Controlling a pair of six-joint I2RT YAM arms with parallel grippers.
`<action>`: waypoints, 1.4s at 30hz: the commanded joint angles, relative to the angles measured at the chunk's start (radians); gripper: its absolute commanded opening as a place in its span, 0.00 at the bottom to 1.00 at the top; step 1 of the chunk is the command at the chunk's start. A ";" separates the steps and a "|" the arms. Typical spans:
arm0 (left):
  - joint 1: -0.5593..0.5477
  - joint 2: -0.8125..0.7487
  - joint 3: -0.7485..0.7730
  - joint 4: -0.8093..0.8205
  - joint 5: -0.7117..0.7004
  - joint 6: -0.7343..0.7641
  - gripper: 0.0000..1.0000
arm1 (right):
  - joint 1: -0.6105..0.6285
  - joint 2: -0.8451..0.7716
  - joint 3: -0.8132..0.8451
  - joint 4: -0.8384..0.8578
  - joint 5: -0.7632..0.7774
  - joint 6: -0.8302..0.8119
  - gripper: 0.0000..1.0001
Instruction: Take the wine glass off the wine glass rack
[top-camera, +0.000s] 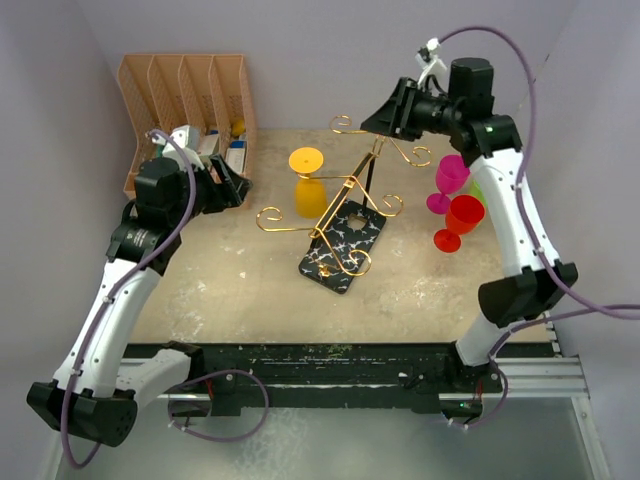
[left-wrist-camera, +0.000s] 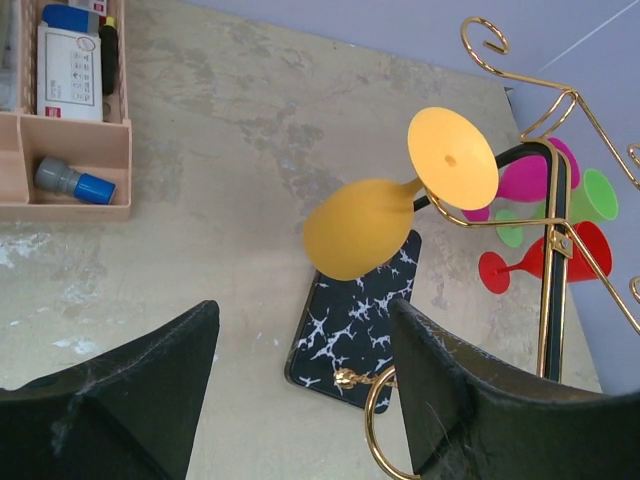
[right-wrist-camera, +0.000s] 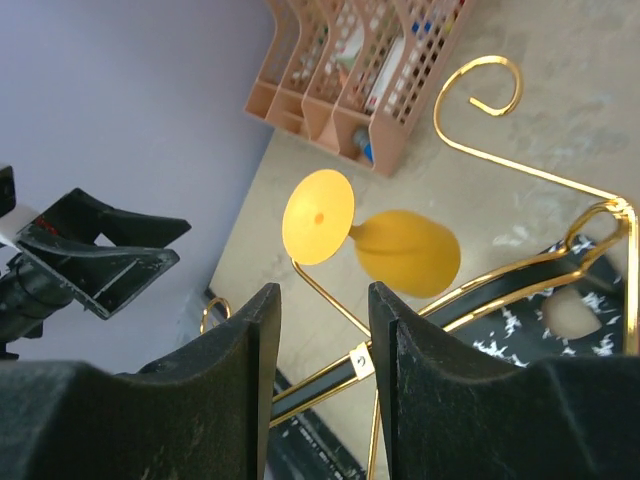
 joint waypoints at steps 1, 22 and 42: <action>0.001 -0.043 -0.019 0.043 0.033 -0.027 0.72 | 0.043 0.032 0.008 0.059 -0.136 0.059 0.44; 0.002 -0.265 -0.304 0.000 -0.005 0.034 0.72 | 0.178 0.240 0.102 -0.023 0.107 -0.023 0.43; 0.001 -0.274 -0.317 -0.016 -0.017 0.040 0.71 | 0.220 0.295 0.089 0.047 0.005 0.013 0.42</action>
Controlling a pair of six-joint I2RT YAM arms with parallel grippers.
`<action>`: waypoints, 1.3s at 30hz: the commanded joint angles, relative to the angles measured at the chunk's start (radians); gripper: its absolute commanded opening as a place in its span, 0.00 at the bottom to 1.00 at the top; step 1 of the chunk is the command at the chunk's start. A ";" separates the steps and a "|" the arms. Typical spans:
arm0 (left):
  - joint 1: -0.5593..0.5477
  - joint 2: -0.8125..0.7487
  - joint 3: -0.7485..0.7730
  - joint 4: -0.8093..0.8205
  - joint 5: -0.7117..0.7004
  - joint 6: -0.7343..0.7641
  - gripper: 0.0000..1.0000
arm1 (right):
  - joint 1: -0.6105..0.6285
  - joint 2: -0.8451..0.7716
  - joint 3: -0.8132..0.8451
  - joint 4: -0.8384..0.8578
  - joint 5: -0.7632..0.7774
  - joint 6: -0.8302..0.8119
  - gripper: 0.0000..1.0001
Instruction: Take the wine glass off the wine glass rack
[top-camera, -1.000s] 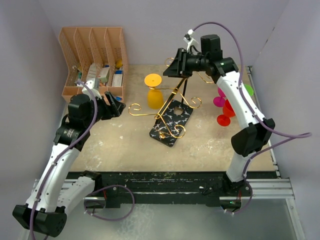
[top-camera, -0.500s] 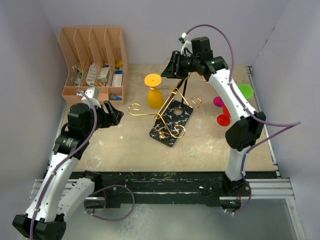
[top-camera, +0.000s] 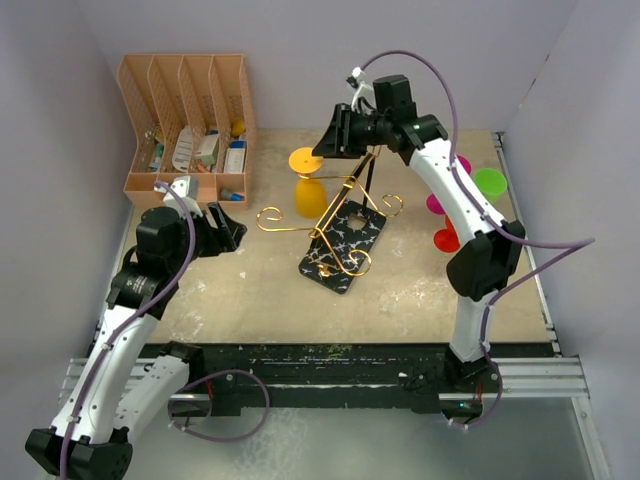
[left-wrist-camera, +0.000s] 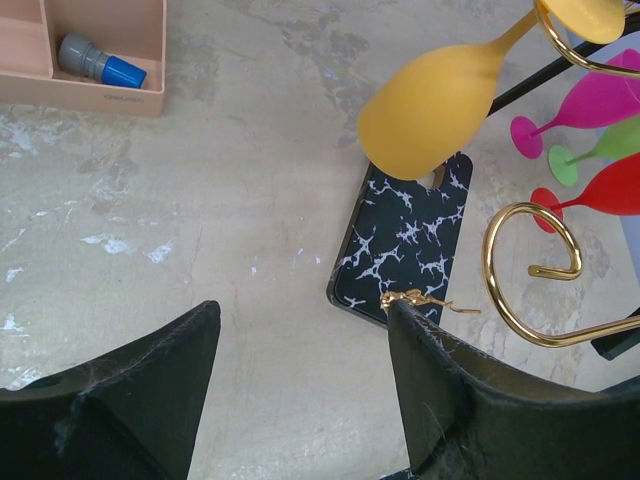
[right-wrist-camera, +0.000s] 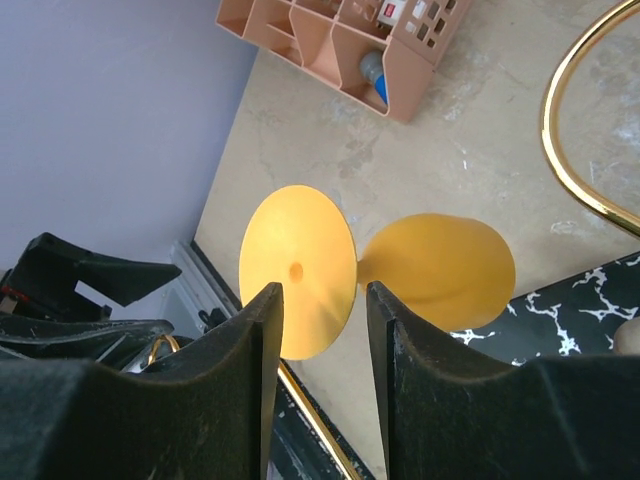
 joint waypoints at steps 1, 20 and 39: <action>0.001 -0.007 0.000 0.022 -0.012 0.015 0.71 | 0.016 0.009 0.032 0.029 -0.028 0.007 0.41; 0.001 -0.007 0.000 0.018 -0.013 0.014 0.71 | 0.025 -0.043 -0.035 0.106 -0.052 0.051 0.00; 0.001 -0.002 0.003 0.018 -0.015 0.014 0.71 | 0.006 -0.141 -0.150 0.196 -0.127 0.202 0.00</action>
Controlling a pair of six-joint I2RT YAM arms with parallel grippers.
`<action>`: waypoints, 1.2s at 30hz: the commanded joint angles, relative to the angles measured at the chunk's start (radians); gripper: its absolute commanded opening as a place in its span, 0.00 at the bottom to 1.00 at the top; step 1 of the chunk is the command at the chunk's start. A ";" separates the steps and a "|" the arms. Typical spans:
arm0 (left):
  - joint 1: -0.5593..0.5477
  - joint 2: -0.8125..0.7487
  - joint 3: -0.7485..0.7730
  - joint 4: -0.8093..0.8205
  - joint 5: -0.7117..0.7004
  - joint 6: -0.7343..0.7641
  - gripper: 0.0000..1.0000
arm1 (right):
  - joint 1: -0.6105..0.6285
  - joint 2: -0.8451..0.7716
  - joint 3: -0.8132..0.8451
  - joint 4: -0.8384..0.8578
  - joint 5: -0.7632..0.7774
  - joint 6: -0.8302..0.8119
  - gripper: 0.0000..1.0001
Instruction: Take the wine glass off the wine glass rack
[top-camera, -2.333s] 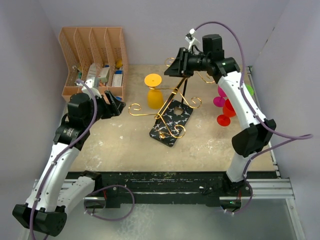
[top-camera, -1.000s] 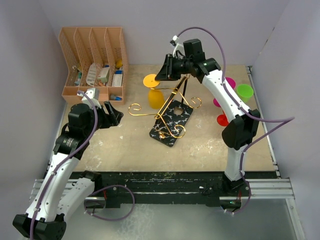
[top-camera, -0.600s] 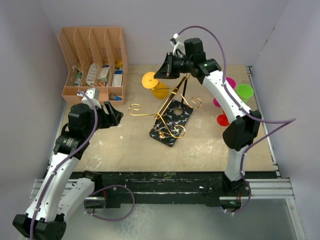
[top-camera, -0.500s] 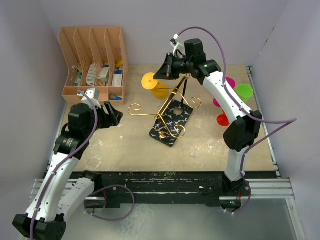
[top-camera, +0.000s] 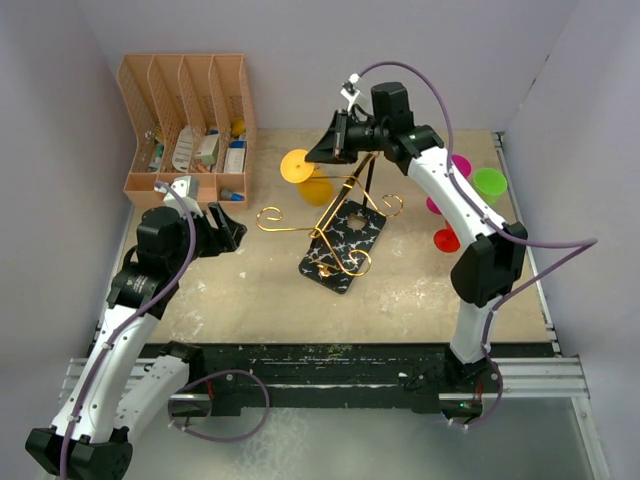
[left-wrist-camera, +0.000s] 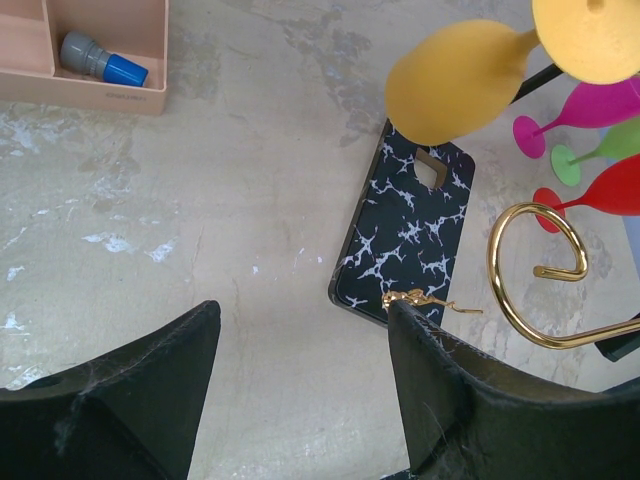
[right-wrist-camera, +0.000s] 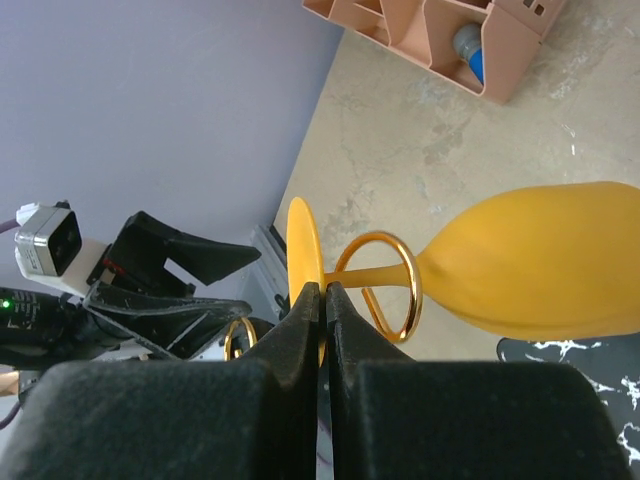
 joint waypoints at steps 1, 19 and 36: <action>0.001 -0.006 0.006 0.019 -0.012 0.013 0.71 | -0.020 -0.122 -0.034 0.013 0.019 0.020 0.00; 0.001 -0.004 0.004 0.016 -0.022 0.007 0.71 | -0.114 -0.236 -0.107 0.113 0.121 0.003 0.00; 0.001 -0.013 0.004 0.010 -0.027 0.007 0.71 | -0.114 -0.363 0.051 0.181 0.021 0.088 0.00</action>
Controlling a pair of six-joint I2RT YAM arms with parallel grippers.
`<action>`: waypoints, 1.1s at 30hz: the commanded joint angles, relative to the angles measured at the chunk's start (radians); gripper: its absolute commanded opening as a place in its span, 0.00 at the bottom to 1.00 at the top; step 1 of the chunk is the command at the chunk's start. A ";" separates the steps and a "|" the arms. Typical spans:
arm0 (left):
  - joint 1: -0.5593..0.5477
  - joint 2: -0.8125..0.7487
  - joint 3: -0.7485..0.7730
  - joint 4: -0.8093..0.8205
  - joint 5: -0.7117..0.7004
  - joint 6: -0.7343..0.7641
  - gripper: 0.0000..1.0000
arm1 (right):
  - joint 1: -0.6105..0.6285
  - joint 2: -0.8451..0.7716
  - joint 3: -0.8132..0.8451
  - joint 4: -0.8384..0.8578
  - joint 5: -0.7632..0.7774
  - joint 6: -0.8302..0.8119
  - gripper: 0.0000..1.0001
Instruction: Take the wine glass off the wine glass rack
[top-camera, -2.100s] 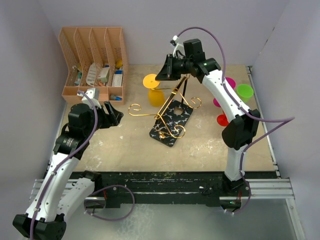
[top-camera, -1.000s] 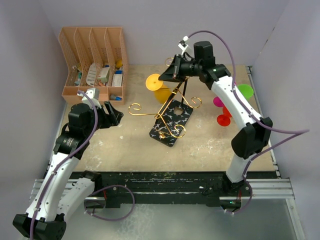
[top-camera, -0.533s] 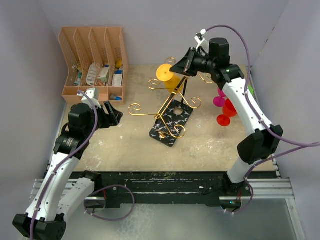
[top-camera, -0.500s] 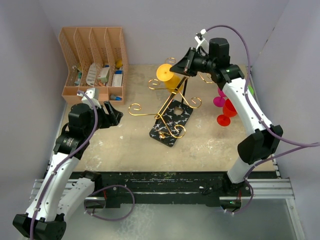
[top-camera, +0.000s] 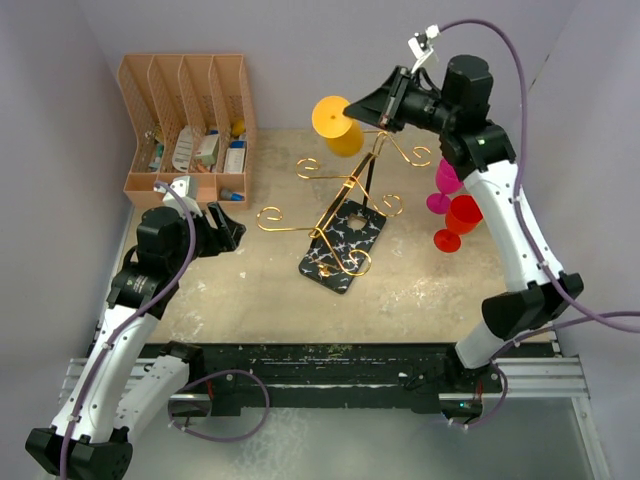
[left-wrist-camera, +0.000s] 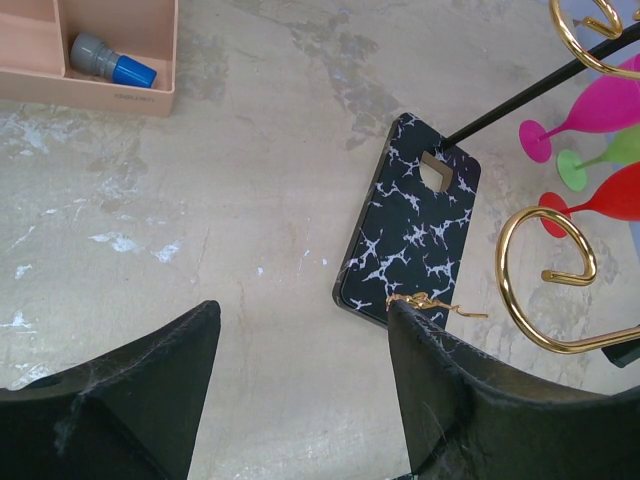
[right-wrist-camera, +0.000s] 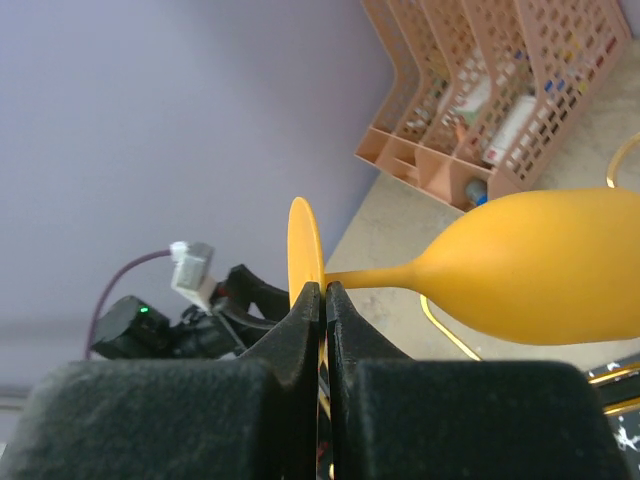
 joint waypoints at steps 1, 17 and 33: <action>0.002 -0.014 0.005 0.011 -0.013 0.006 0.71 | 0.003 -0.101 0.089 0.107 -0.055 0.014 0.00; 0.003 0.062 0.400 0.005 0.292 -0.229 0.71 | 0.334 -0.527 -0.187 -0.141 0.626 -0.788 0.00; 0.002 0.210 0.282 0.644 0.822 -0.971 0.73 | 0.939 -0.573 -0.472 0.175 1.345 -1.317 0.00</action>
